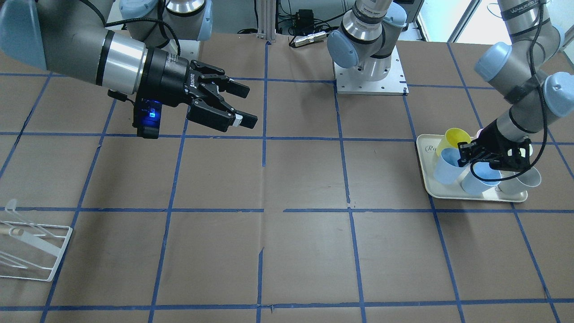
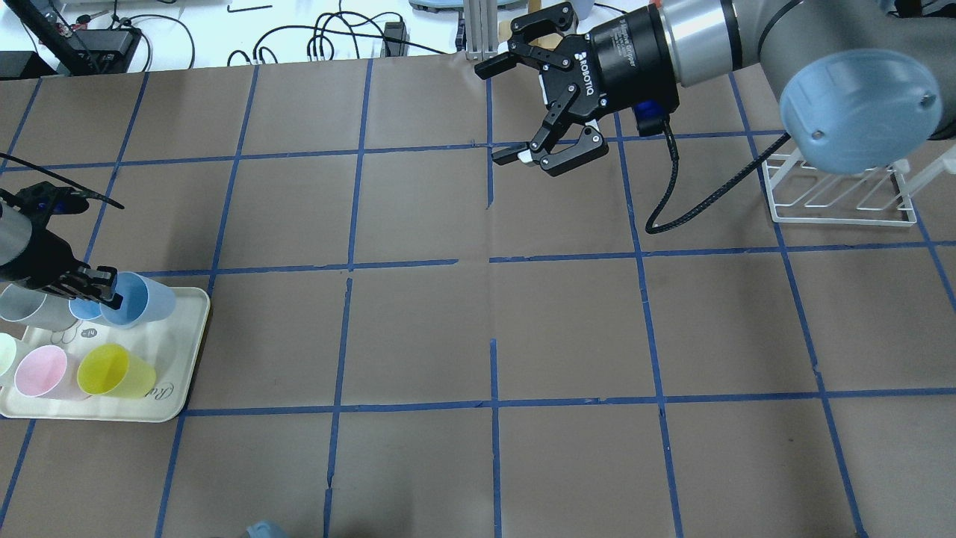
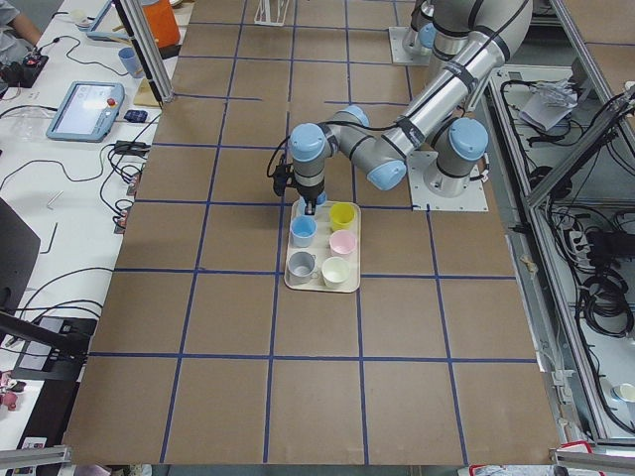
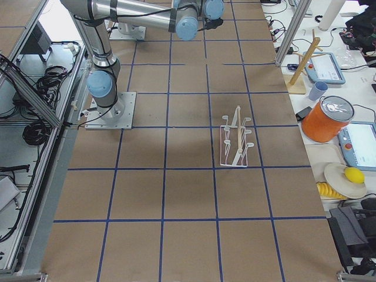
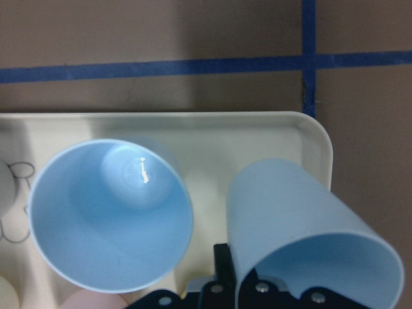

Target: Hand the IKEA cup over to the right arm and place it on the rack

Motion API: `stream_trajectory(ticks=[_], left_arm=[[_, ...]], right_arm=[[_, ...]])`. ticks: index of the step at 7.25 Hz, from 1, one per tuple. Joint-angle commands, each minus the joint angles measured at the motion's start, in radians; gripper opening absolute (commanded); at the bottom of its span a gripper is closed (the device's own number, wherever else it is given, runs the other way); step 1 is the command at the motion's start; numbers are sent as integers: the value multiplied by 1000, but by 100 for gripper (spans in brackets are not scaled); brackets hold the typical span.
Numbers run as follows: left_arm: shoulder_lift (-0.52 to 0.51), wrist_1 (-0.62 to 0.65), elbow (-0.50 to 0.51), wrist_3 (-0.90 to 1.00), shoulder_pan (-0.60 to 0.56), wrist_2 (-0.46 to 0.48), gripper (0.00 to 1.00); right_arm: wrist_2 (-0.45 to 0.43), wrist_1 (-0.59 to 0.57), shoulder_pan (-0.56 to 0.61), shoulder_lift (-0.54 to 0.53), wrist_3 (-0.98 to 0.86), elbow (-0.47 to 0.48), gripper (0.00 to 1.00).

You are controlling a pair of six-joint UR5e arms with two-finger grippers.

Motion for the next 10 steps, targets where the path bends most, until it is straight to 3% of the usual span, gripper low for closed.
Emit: stream_trajectory(ticks=[1, 2, 3, 4, 6, 8, 10], left_arm=[[29, -208, 101, 1, -1, -238, 0], [29, -277, 100, 1, -2, -380, 0], [34, -345, 94, 1, -2, -582, 0], [45, -461, 91, 4, -2, -772, 0], [69, -623, 22, 3, -33, -1109, 0], [104, -625, -30, 1, -188, -1337, 0], [150, -634, -67, -11, -252, -1416, 0]], right_arm=[[55, 16, -9, 2, 16, 6, 100], [93, 14, -21, 2, 21, 23, 100], [155, 7, -31, 0, 21, 61, 100], [160, 2, -34, 0, 19, 89, 100], [228, 11, -44, 2, 26, 93, 100], [230, 5, -52, -5, 46, 98, 100], [228, 3, -51, -3, 46, 98, 100]])
